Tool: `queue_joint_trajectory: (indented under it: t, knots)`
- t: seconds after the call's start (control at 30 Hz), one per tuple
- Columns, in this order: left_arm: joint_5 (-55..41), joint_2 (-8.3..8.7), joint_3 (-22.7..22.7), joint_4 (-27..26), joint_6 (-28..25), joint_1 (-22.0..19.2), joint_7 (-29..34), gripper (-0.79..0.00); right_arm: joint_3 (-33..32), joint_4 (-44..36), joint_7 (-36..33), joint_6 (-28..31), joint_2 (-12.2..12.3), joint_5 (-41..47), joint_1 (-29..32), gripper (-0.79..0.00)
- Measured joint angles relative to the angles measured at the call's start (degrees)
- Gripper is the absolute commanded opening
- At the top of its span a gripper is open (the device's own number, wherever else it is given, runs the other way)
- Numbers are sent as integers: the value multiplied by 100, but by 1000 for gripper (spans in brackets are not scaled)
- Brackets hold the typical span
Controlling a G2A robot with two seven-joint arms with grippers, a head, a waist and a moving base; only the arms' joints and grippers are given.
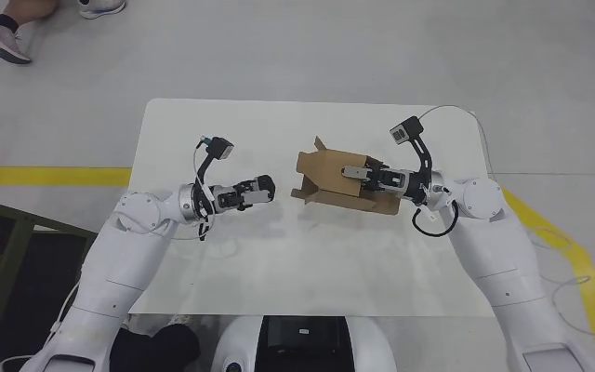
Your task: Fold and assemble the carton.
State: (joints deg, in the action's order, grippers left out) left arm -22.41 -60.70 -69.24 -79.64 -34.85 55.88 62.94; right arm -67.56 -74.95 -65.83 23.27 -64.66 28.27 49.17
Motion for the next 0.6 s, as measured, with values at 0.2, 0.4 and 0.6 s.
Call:
queue_joint_trajectory:
  t: [0.2, 0.4, 0.6]
  knots:
    - [81, 23, -3, 88, -1055, 15, -358, 0, 0, 0, 0, 0, 0, 0, 0, -785]
    - [1303, 151, 225, 213, -2106, -24, -1449, 0, 0, 0, 0, 0, 0, 0, 0, -785]
    - [1660, 200, -2, -90, -2316, 64, -1734, 0, 0, 0, 0, 0, 0, 0, 0, -785]
